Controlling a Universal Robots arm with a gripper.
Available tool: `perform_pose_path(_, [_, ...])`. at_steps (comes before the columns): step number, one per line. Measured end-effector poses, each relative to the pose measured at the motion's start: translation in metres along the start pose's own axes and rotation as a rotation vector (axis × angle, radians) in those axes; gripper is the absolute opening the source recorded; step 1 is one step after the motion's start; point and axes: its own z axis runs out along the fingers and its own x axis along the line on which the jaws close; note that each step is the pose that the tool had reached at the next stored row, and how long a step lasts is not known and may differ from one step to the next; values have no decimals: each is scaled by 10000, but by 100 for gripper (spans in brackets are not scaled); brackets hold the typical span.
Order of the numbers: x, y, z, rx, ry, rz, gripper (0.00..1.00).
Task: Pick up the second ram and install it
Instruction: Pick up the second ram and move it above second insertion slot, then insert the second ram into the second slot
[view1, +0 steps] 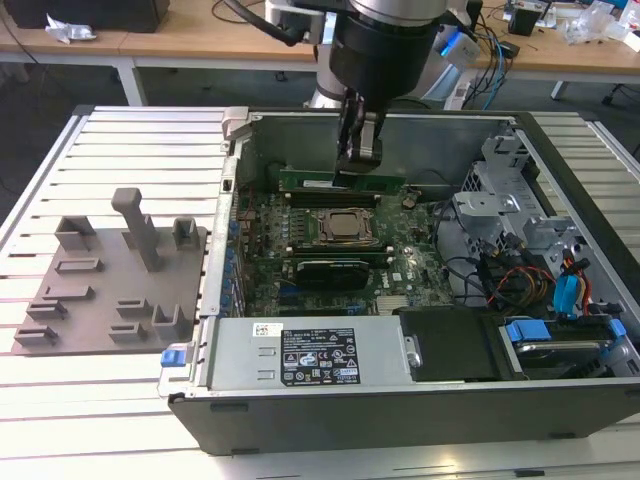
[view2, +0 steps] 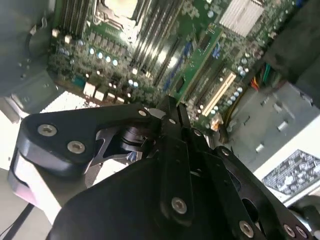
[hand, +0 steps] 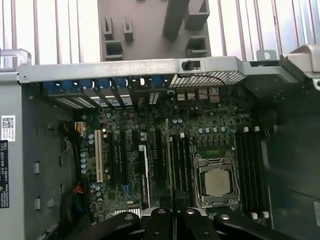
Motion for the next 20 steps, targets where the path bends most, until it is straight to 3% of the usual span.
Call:
perform_pose_path(2, [-70,-51,29,-12,0,0,14])
perform_pose_path(14, [-75,-54,33,-11,-1,0,14])
perform_pose_path(20, [-63,-71,201,-13,-8,-1,14])
